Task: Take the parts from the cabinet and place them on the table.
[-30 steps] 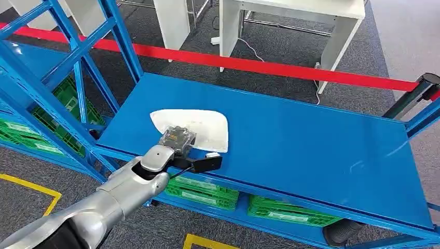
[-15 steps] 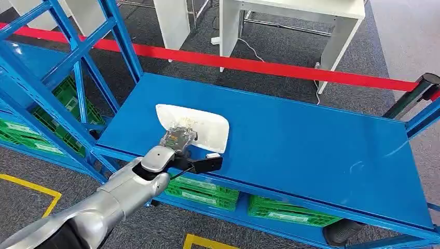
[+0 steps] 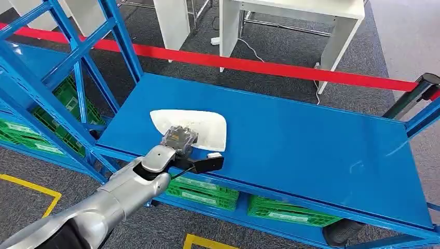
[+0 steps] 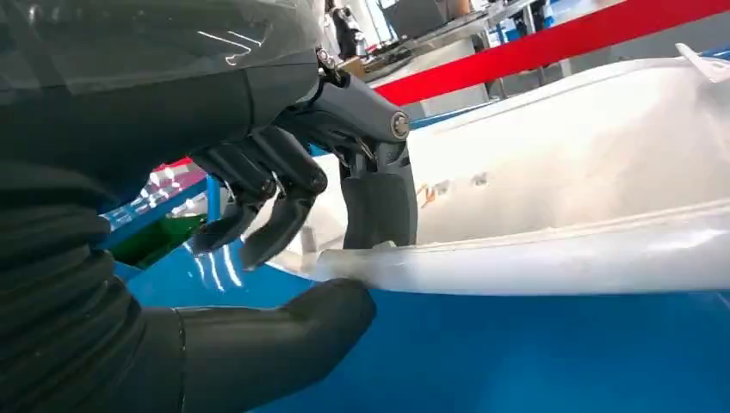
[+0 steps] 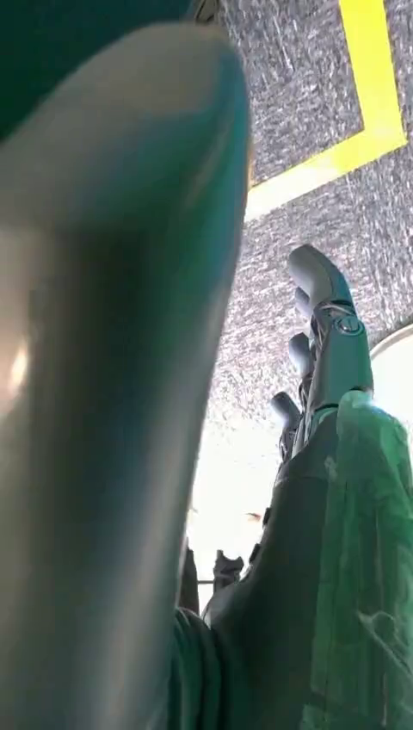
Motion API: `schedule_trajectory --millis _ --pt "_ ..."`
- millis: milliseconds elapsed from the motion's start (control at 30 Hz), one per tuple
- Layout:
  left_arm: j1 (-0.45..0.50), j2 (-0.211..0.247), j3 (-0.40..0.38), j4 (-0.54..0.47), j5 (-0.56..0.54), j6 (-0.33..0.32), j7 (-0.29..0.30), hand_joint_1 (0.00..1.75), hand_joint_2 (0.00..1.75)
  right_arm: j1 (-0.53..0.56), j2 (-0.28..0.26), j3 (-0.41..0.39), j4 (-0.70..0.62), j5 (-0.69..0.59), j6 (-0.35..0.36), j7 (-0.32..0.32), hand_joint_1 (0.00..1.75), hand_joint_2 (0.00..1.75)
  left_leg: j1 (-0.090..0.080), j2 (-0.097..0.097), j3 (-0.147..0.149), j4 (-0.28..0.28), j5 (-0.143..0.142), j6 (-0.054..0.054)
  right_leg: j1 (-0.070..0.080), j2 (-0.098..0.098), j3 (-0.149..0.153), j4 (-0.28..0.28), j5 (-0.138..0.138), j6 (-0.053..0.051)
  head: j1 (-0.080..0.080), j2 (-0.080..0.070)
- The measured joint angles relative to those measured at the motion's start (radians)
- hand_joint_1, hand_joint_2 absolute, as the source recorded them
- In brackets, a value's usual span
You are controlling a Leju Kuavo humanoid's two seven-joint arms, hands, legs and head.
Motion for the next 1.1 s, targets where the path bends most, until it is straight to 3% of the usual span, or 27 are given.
schedule_trajectory --millis 333,733,867,1100 --pt "0.005 0.000 0.012 0.000 0.033 0.046 -0.015 1.75 1.75 0.001 0.000 0.000 0.000 0.003 0.000 0.000 0.00 0.00 0.000 0.000 0.000 0.000 0.000 0.000 0.000 0.000 0.000 0.000 0.000 0.000 0.000 0.000" --pt "0.043 0.001 0.089 -0.053 0.207 0.199 -0.137 1.75 1.75 0.012 0.001 0.000 0.000 0.003 -0.010 -0.005 0.00 0.00 0.000 0.000 0.000 0.000 -0.001 0.001 0.000 0.000 0.000 0.000 0.000 0.000 0.000 0.000" --pt "0.076 0.001 0.126 -0.103 0.290 0.223 -0.187 1.75 1.75 0.014 0.002 0.000 0.000 -0.001 -0.013 -0.007 0.00 0.00 0.000 0.000 0.000 0.000 -0.001 0.001 0.000 0.000 0.000 0.000 0.000 0.001 0.000 0.000" --pt "0.150 0.011 0.208 -0.231 0.537 0.222 -0.303 1.75 1.75 0.017 0.003 -0.002 0.000 -0.016 -0.019 -0.012 0.00 0.00 0.000 0.000 0.000 0.000 -0.001 0.001 0.000 0.000 0.001 0.000 -0.001 0.001 0.000 0.000"
